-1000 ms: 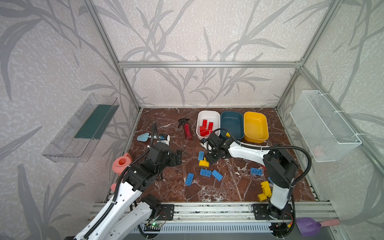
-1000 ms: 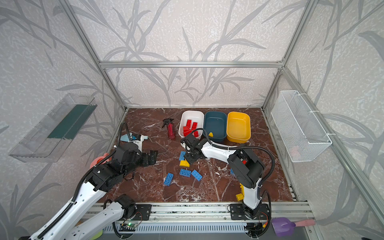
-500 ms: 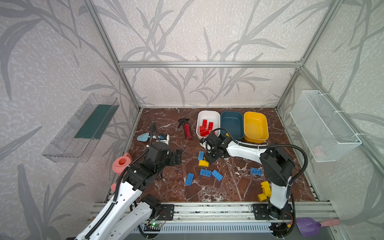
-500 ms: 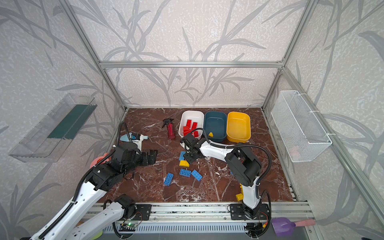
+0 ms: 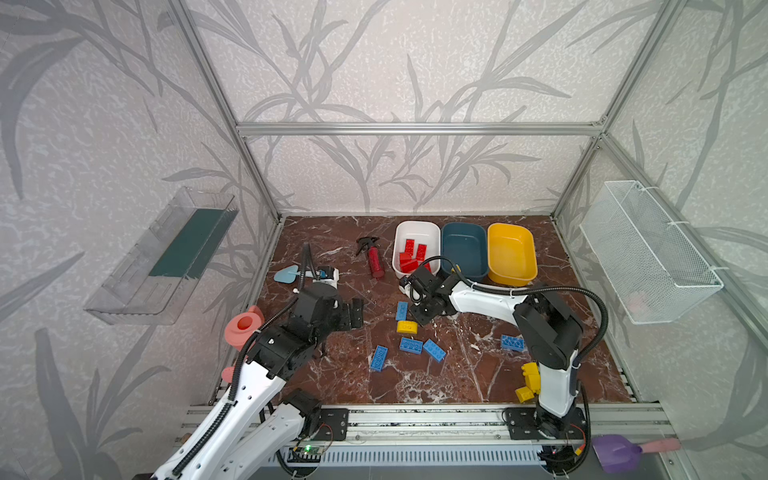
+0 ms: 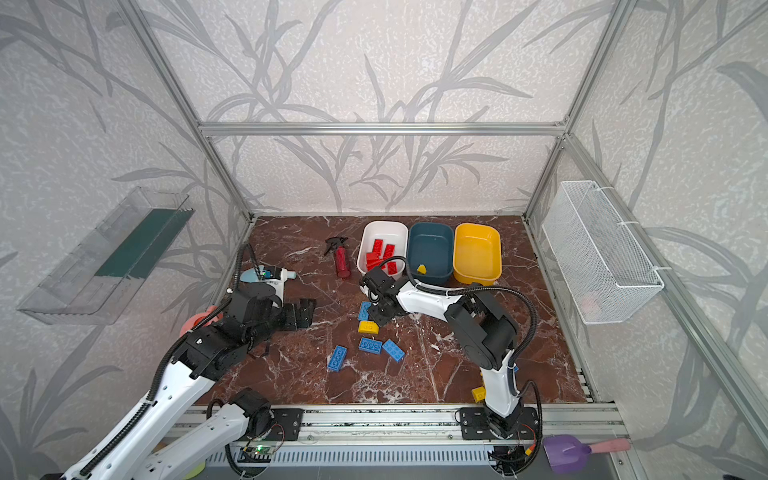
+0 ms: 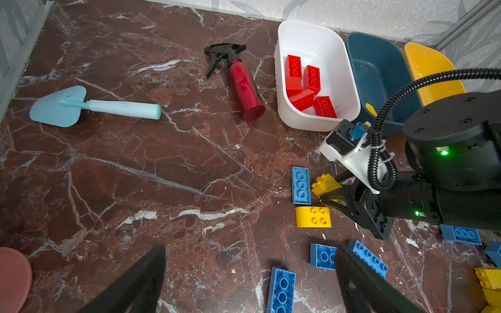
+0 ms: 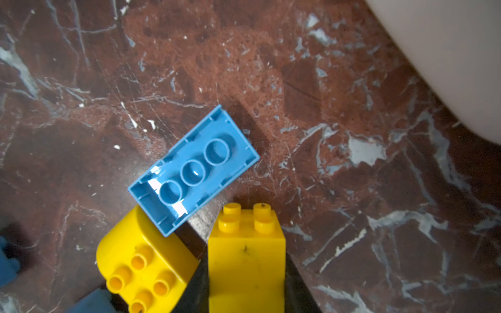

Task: Sort the legos into containers by color
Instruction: 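Lift tall yellow brick with right gripper and carry it over teal bin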

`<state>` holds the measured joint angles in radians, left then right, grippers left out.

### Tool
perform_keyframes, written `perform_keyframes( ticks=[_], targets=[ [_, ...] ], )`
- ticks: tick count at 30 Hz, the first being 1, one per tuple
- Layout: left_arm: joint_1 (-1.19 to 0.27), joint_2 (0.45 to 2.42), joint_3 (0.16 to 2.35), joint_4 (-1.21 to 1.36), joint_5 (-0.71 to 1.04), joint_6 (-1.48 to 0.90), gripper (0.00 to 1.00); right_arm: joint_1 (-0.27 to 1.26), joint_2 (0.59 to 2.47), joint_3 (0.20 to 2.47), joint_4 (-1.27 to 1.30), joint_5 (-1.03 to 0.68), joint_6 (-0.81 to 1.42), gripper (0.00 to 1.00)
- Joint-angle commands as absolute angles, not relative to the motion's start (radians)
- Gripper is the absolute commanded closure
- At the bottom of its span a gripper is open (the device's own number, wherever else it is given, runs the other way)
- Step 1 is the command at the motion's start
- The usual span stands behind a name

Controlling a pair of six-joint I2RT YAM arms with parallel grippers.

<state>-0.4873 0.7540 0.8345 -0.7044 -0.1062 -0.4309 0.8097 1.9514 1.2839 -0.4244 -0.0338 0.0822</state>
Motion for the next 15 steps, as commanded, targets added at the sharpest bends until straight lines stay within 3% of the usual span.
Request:
perform_keyframes(
  ticks=[1, 5, 15],
  targets=[
    [-0.479, 0.743, 0.822, -0.702, -0.105, -0.442, 0.04, 0.806, 1.911, 1.305, -0.462, -0.022, 0.096, 0.82],
    [-0.476, 0.744, 0.822, -0.702, -0.100, -0.440, 0.04, 0.805, 1.872, 1.304, -0.474, -0.011, 0.108, 0.87],
    [-0.475, 0.747, 0.822, -0.704, -0.092, -0.438, 0.04, 0.736, 1.745, 1.330, -0.500, -0.044, 0.153, 0.89]
  ],
)
